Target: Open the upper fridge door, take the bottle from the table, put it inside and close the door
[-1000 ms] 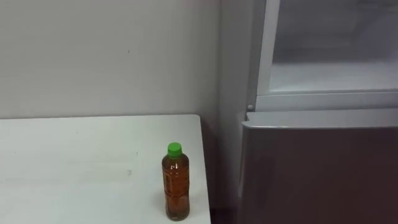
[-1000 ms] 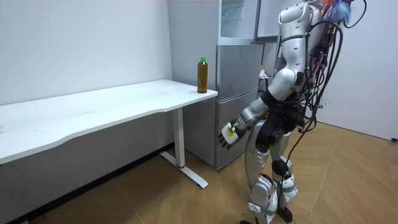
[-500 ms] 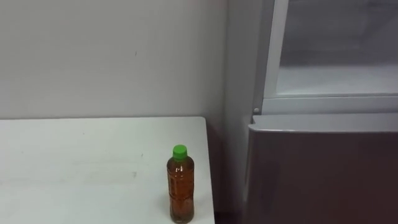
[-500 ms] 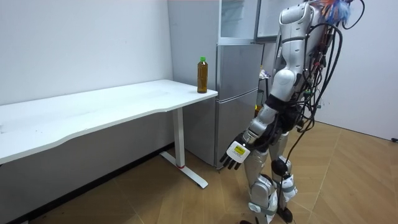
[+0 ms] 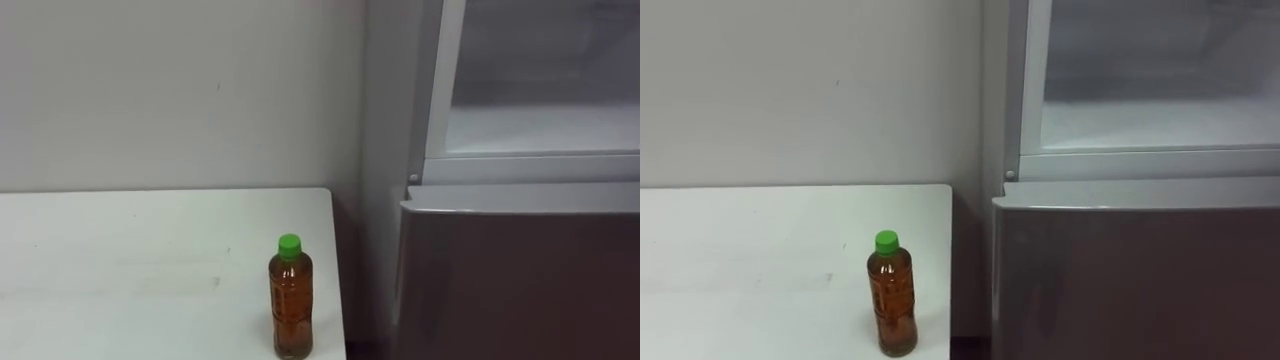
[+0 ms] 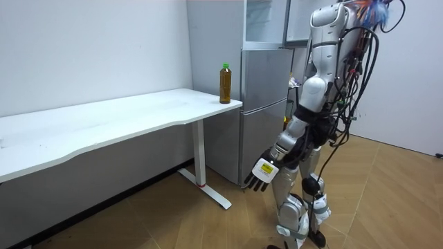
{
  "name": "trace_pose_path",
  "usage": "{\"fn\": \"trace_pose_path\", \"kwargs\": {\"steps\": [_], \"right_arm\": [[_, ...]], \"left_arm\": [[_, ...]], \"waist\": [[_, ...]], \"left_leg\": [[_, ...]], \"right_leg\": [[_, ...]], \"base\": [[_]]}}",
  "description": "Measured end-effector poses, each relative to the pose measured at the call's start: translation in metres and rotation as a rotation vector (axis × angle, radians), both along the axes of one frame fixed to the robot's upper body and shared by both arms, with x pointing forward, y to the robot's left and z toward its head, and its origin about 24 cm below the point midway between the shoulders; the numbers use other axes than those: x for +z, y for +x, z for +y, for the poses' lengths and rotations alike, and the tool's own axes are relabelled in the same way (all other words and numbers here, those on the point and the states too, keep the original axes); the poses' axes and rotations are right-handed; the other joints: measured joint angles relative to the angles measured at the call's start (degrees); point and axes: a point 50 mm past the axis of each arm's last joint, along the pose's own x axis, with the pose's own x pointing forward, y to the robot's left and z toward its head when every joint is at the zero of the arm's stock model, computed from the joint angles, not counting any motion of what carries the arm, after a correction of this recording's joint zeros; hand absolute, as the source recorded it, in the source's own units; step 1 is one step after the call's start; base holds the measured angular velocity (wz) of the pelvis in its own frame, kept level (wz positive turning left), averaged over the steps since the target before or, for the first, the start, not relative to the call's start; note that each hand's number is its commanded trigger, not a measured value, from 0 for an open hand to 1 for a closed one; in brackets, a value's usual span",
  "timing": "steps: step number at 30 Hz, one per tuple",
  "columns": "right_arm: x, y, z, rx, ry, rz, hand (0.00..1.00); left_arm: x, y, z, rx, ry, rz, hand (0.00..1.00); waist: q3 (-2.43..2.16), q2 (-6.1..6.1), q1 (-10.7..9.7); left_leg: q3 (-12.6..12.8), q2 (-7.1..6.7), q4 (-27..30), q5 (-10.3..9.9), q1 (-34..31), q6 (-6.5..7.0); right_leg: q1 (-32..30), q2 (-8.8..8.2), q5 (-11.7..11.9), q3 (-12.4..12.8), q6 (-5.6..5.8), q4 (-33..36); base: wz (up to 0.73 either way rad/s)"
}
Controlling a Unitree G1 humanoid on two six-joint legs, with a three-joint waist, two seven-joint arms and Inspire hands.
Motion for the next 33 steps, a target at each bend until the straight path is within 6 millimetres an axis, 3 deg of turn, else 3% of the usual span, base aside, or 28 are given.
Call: {"fn": "trace_pose_path", "kwargs": {"steps": [5,8,13,20,25,33], "right_arm": [[0.005,0.02,0.003,0.03,-0.005,-0.08,0.0],[0.013,0.043,0.006,0.058,-0.007,-0.178,0.0],[0.043,0.092,0.015,0.131,0.003,-0.427,0.0],[0.06,0.109,0.028,0.198,0.025,-0.538,0.0],[0.093,0.132,0.041,0.274,0.036,-0.721,0.0],[0.107,0.141,0.048,0.307,0.057,-0.799,0.0]], "left_arm": [[0.0,0.001,-0.001,0.011,0.018,0.003,0.0],[0.0,0.002,-0.001,0.009,0.02,0.002,0.0],[0.0,0.005,0.0,-0.013,0.027,-0.003,0.0],[0.002,0.008,0.001,-0.019,0.033,-0.021,0.0],[0.003,0.011,0.001,-0.024,0.034,-0.035,0.0],[0.003,0.013,0.001,-0.028,0.035,-0.042,0.0]], "waist": [[-0.16,-0.15,0.18],[-0.18,-0.21,0.23],[-0.26,-0.55,0.88],[-0.25,-1.24,1.77],[-0.1,-0.91,3.07],[-0.09,-0.6,4.03]], "left_leg": [[-0.14,0.01,0.1,0.0,-0.14,0.0],[-0.34,-0.03,0.18,0.01,-0.48,0.0],[-0.71,-0.09,0.2,0.02,-0.99,0.0],[-0.93,-0.19,0.73,0.01,-1.81,0.01],[-1.0,-0.18,1.18,0.01,-1.8,0.01],[-2.03,-0.26,1.32,-0.04,-2.35,0.06]], "right_leg": [[-0.31,0.01,0.0,-0.2,-0.02,0.03],[-0.44,-0.09,0.0,-0.75,-0.03,-0.04],[-0.79,-0.08,-0.01,-1.0,-0.03,-0.12],[-1.22,-0.2,-0.06,-1.18,0.02,-0.08],[-0.98,-0.21,-0.05,-1.35,0.01,0.01],[-0.73,-0.2,-0.04,-2.31,0.01,0.03]], "base": [[0.0],[0.06],[0.03],[0.01],[0.02],[0.07]]}}
